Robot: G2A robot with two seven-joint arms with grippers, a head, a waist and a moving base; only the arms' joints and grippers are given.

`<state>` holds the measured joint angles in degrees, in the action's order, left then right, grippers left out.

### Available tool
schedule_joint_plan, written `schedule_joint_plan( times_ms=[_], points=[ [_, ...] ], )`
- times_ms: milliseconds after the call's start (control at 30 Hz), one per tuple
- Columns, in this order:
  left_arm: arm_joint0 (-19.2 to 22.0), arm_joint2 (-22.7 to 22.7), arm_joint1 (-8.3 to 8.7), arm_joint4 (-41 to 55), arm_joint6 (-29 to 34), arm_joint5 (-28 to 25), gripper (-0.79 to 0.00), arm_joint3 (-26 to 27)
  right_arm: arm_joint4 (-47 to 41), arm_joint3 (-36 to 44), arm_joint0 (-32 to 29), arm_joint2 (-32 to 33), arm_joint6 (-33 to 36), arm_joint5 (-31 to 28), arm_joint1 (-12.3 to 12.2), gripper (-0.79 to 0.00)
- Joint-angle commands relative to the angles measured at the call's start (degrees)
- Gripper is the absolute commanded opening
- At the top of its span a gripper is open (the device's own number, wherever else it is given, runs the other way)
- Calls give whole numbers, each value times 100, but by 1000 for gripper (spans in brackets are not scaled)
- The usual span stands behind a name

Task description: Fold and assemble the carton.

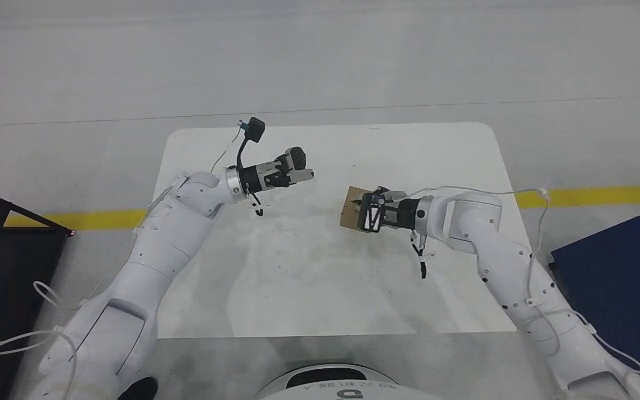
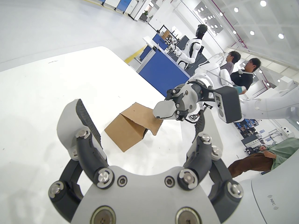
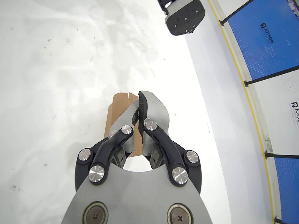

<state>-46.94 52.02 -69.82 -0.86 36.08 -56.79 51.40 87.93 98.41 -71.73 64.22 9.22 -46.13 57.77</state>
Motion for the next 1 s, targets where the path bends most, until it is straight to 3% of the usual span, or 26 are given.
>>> schedule_joint_plan(
  times_ms=[0, 467, 533, 600, 733, 867, 933, 967],
  points=[
    [0, 0, 0, 0, 0, 0, 0, 0, -29, -49, -55, 52, -40, -17, -13, -135],
    [0, 0, 0, 0, 0, 0, 0, 0, -16, -222, 73, -91, 142, 138, 24, -203],
    [0, 0, 0, 0, 0, 0, 0, 0, -39, -248, 98, -132, 247, 229, 40, -271],
    [0, 0, 0, 0, 0, 0, 0, 0, -115, -312, 138, -186, 401, 324, 63, -403],
    [0, 0, 0, 0, 0, 0, 0, 0, -328, -456, 273, -320, 811, 521, 124, -496],
    [0, 0, 0, 0, 0, 0, 0, 0, -331, -440, 334, -426, 894, 626, 159, -640],
    [0, 0, 0, 0, 0, 0, 0, 0, -245, -351, 303, -432, 839, 692, 158, -785],
    [0, 0, 0, 0, 0, 0, 0, 0, -188, -315, 277, -427, 820, 739, 156, -785]
  ],
)
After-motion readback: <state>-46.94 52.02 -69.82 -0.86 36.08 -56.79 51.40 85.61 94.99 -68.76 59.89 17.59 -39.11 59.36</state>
